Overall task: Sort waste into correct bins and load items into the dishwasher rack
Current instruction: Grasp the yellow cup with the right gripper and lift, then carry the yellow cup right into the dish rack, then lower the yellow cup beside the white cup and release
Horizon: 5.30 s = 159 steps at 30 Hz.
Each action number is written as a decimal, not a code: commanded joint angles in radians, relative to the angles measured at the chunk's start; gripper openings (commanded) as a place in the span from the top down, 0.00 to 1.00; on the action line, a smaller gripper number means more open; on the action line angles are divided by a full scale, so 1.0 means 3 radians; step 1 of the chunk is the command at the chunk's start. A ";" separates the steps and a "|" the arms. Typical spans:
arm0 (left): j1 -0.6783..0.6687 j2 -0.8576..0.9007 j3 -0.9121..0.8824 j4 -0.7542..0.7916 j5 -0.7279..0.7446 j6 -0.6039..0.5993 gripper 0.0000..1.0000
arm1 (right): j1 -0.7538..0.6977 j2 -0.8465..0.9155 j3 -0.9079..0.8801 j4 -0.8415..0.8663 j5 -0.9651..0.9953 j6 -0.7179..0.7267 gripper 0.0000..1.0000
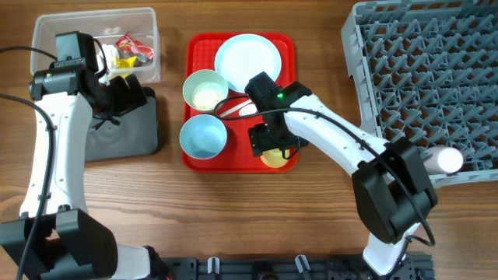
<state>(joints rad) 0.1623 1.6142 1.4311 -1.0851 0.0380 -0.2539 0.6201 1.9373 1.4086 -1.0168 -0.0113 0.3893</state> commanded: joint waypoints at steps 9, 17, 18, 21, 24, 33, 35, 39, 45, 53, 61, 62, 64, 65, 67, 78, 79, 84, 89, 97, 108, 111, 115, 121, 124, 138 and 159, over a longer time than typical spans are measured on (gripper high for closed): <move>0.0011 0.0025 -0.0027 -0.0045 -0.0029 -0.0055 0.00 | 0.0001 -0.0036 -0.0034 -0.0023 0.0223 0.0135 0.40; 0.0011 0.0025 -0.0027 -0.0052 -0.0029 -0.0055 0.00 | -0.0003 -0.0038 -0.0032 -0.0037 0.0223 0.0135 0.48; 0.0011 0.0025 -0.0027 -0.0052 -0.0029 -0.0055 0.00 | -0.0009 -0.0038 -0.0024 -0.0028 0.0214 0.0136 0.48; 0.0011 0.0025 -0.0027 -0.0052 -0.0031 -0.0055 0.00 | -0.0039 -0.0041 0.0081 -0.0066 0.0184 0.0131 0.49; 0.0011 0.0025 -0.0027 -0.0053 -0.0031 -0.0055 0.00 | -0.0071 -0.0080 0.0275 -0.0209 0.0186 0.0098 0.52; 0.0011 0.0025 -0.0027 -0.0053 -0.0031 -0.0055 0.00 | -0.0298 -0.0581 0.0729 -0.0572 0.0187 -0.0050 0.56; 0.0011 0.0025 -0.0027 -0.0052 -0.0031 -0.0055 0.00 | -0.0403 -0.0783 0.0746 -0.0650 0.0189 -0.0069 0.56; 0.0011 0.0025 -0.0027 -0.0052 -0.0031 -0.0055 0.00 | -0.0649 -0.1130 0.0746 -0.0858 0.0313 -0.0069 0.55; 0.0011 0.0025 -0.0027 -0.0050 -0.0031 -0.0055 0.00 | -0.1211 -0.1597 0.0745 -0.1283 0.0641 -0.0069 0.55; 0.0011 0.0025 -0.0027 -0.0051 -0.0031 -0.0055 0.00 | -0.2150 -0.1765 0.0730 -0.1312 0.0748 -0.0264 0.50; 0.0011 0.0025 -0.0027 0.0013 -0.0031 -0.0055 0.00 | -0.3071 -0.1764 0.0730 -0.1278 0.0334 -0.0523 0.50; 0.0011 0.0025 -0.0027 0.0027 -0.0031 -0.0055 0.00 | -0.3157 -0.1764 0.0730 -0.1279 0.0313 -0.0546 0.50; 0.0011 0.0025 -0.0027 0.0051 -0.0031 -0.0055 0.00 | -0.3385 -0.1764 0.0730 -0.1282 0.0299 -0.0596 0.52; 0.0011 0.0025 -0.0027 0.0060 -0.0031 -0.0055 0.00 | -0.3480 -0.1764 0.0730 -0.1275 0.0267 -0.0593 0.53; 0.0011 0.0025 -0.0027 0.0064 -0.0031 -0.0055 0.00 | -0.3665 -0.1759 0.0730 -0.1249 0.0254 -0.0576 0.54; 0.0011 0.0025 -0.0027 0.0062 -0.0029 -0.0055 0.00 | -0.4270 -0.1714 0.0544 -0.0676 0.0230 -0.0416 0.61; 0.0011 0.0025 -0.0027 0.0062 -0.0031 -0.0055 0.00 | -0.4284 -0.1714 0.0486 -0.0608 0.0230 -0.0415 0.60; 0.0011 0.0025 -0.0027 0.0061 -0.0029 -0.0055 0.00 | -0.4339 -0.1685 0.0109 -0.0275 0.0179 -0.0415 0.60; 0.0011 0.0025 -0.0027 0.0062 -0.0029 -0.0055 0.00 | -0.4341 -0.1600 -0.0284 0.0060 0.0179 -0.0397 0.60; 0.0011 0.0025 -0.0027 0.0060 -0.0031 -0.0055 0.00 | -0.4350 -0.1353 -0.0479 0.0326 0.0169 -0.0300 0.53; 0.0011 0.0025 -0.0027 0.0061 -0.0031 -0.0055 0.00 | -0.4668 -0.1153 -0.0492 0.0340 -0.0058 -0.0239 0.44; 0.0011 0.0025 -0.0027 0.0064 -0.0031 -0.0055 0.00 | -0.4705 -0.1124 -0.0492 0.0291 -0.0056 -0.0240 0.22; 0.0011 0.0025 -0.0027 0.0062 -0.0031 -0.0055 0.00 | -0.4705 -0.1122 -0.0491 0.0280 -0.0066 -0.0224 0.03; 0.0011 0.0025 -0.0027 0.0061 -0.0029 -0.0055 0.00 | -0.4705 -0.1128 -0.0374 0.0238 -0.0146 -0.0228 0.00; 0.0011 0.0025 -0.0027 0.0061 -0.0019 -0.0056 0.00 | -0.4705 -0.1133 -0.0224 0.0175 -0.0221 -0.0243 0.00; 0.0011 0.0025 -0.0027 0.0062 -0.0018 -0.0056 0.00 | -0.4696 -0.1403 -0.0033 -0.0286 -0.0315 -0.0404 0.78; 0.0011 0.0025 -0.0027 0.0061 -0.0019 -0.0055 0.00 | -0.4700 -0.1205 -0.0453 0.0156 0.0056 -0.0221 0.70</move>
<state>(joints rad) 0.1623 1.6142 1.4311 -1.0698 0.0380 -0.2539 -0.7910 1.5455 1.2884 -0.9947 -0.0170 0.3099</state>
